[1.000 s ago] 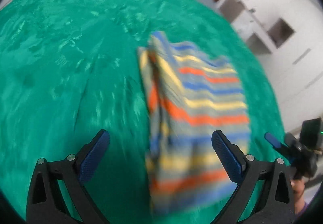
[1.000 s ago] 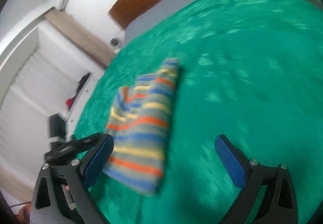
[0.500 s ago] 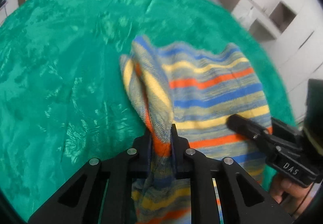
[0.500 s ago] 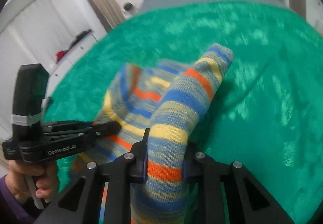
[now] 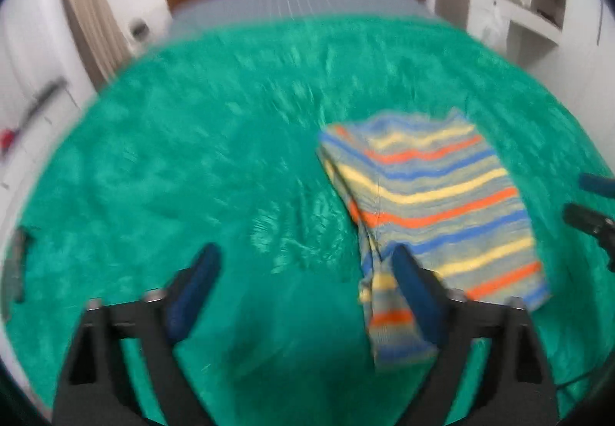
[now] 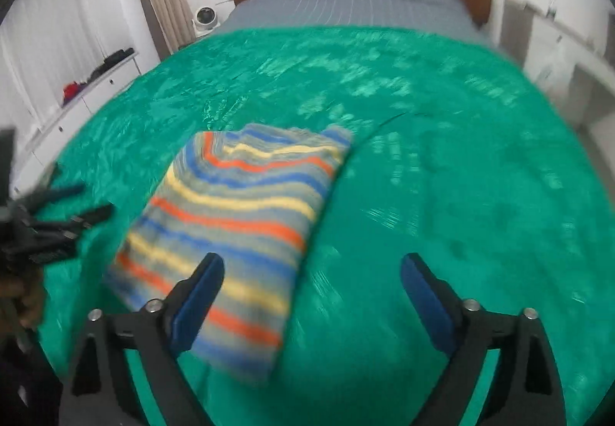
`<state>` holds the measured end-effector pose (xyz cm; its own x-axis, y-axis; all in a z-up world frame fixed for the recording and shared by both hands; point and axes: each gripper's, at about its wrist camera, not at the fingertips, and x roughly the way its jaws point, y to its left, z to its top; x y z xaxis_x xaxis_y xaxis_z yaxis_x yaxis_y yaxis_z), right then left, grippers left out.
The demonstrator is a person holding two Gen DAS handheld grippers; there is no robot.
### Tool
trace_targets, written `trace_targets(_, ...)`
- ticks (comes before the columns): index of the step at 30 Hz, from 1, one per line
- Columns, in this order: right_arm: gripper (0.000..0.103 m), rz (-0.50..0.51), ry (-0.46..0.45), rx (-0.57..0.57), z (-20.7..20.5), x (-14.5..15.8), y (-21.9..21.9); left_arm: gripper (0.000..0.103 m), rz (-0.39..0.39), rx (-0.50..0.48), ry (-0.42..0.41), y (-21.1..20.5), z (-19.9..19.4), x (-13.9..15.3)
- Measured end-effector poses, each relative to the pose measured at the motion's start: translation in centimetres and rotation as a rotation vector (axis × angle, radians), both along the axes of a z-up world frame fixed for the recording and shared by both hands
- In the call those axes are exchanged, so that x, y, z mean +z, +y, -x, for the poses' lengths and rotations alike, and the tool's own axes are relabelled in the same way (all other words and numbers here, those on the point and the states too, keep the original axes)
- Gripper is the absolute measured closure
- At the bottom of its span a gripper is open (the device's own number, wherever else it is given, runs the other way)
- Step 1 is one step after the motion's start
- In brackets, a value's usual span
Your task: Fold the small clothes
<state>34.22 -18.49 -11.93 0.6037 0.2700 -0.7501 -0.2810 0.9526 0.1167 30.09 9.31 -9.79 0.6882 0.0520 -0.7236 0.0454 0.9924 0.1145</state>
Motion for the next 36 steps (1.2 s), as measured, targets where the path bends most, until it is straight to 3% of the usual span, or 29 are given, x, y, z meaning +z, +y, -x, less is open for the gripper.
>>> trace_targets(3, 0.006, 0.004, -0.052, 0.0, 4.1, 2.3, -0.6, 0.001, -0.024, -0.021, -0.122, -1.2, 4.0, 2.8)
trace_targets(6, 0.004, 0.0, -0.074, -0.015, 7.8, 5.0, -0.2, 0.001, -0.05, -0.016, -0.14, -2.4, 6.9, 4.6)
trace_targets(9, 0.002, -0.001, -0.085, -0.016, 10.6, 6.5, 0.8, 0.0, -0.01, -0.015, -0.143, -2.6, 9.1, 5.8)
trace_targets(16, 0.001, 0.039, -0.127, 0.014, 15.3, 8.3, 3.4, 0.0, 0.007, -0.029, -0.158, -3.4, 14.0, 7.9)
trace_targets(27, 0.001, 0.023, -0.127, -0.028, 19.6, 9.7, 3.6, 0.0, -0.011, -0.019, -0.134, -3.6, 18.3, 8.1)
trace_targets(36, 0.001, 0.039, -0.134, -0.058, 24.2, 9.6, 3.1, 0.0, 0.063, 0.028, -0.079, -1.1, 22.3, 6.8)
